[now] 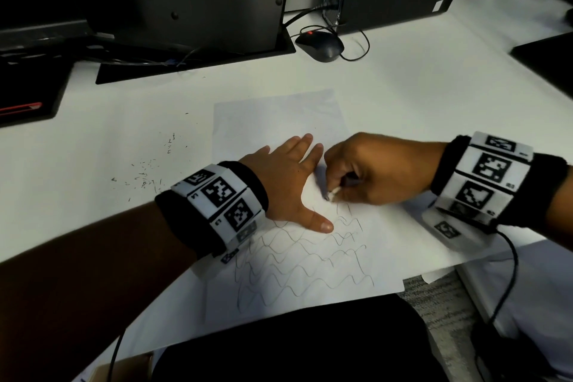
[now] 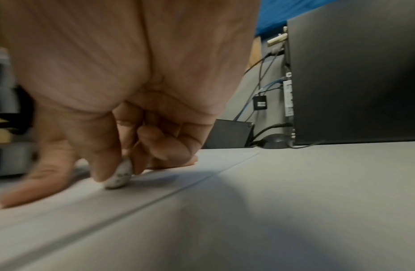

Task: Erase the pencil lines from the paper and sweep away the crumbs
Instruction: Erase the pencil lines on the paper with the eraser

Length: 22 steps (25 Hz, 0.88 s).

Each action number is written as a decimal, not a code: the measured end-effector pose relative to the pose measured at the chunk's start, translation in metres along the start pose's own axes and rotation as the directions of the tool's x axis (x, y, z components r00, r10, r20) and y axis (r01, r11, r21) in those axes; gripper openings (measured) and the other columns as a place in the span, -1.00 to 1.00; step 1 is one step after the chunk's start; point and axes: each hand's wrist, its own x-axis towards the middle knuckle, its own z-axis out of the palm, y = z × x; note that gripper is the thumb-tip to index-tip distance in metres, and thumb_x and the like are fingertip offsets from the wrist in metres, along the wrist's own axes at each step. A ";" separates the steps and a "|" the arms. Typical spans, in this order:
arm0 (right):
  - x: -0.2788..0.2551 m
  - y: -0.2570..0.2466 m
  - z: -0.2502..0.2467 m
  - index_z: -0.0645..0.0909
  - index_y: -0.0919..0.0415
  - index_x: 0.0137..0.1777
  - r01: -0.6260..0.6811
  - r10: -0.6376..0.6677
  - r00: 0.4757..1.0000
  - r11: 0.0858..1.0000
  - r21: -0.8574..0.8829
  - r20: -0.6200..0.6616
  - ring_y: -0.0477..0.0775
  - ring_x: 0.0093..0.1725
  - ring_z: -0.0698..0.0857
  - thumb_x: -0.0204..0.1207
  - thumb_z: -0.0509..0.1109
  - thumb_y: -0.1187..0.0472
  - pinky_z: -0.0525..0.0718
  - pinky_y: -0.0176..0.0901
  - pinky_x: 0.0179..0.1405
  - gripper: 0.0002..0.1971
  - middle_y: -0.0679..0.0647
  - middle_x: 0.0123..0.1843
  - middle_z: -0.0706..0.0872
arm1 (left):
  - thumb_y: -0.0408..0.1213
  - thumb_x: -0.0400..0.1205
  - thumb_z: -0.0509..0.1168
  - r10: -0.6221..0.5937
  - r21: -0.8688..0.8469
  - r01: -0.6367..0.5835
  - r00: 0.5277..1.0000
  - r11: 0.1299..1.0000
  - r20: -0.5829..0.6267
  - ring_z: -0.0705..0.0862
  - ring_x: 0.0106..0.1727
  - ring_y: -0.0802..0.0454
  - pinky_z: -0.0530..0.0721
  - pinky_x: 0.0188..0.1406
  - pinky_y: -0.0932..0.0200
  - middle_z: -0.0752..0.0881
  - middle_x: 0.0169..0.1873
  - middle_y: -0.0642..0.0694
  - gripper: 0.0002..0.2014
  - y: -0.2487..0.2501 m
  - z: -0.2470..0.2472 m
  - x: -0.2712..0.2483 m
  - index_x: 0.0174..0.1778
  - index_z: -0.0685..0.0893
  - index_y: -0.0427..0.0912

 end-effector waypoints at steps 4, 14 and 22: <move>0.004 0.010 -0.007 0.81 0.09 -0.12 -0.075 0.066 0.992 0.995 -0.073 -0.109 -0.40 -0.32 0.56 0.46 0.51 0.22 0.35 -0.59 -0.31 -0.94 -0.32 -0.34 0.50 | 0.61 0.34 0.18 -0.012 0.018 0.012 1.000 1.000 -0.001 -0.30 0.74 -0.01 -0.05 0.69 -0.23 -0.38 0.72 -0.07 0.29 0.001 -0.001 0.000 0.73 -0.35 -0.04; 0.005 0.022 -0.005 0.79 0.07 -0.09 -0.141 0.128 0.980 0.987 -0.078 -0.152 -0.33 -0.30 0.55 0.45 0.54 0.19 0.37 -0.53 -0.31 -0.93 -0.26 -0.26 0.55 | 0.56 0.36 0.26 -0.018 -0.011 0.018 1.000 1.000 -0.013 -0.23 0.75 -0.02 0.07 0.67 -0.36 -0.32 0.73 -0.04 0.23 0.013 -0.008 0.003 0.75 -0.25 0.06; -0.003 0.004 0.003 0.79 0.10 -0.11 -0.020 0.019 0.999 1.000 0.010 0.030 -0.26 -0.24 0.65 0.44 0.52 0.22 0.50 -0.53 -0.25 -0.94 -0.16 -0.16 0.74 | 0.60 0.33 0.21 -0.013 -0.034 0.013 1.000 0.999 -0.013 -0.30 0.73 0.06 -0.06 0.68 -0.33 -0.35 0.72 0.02 0.22 0.016 -0.003 0.005 0.77 -0.16 0.04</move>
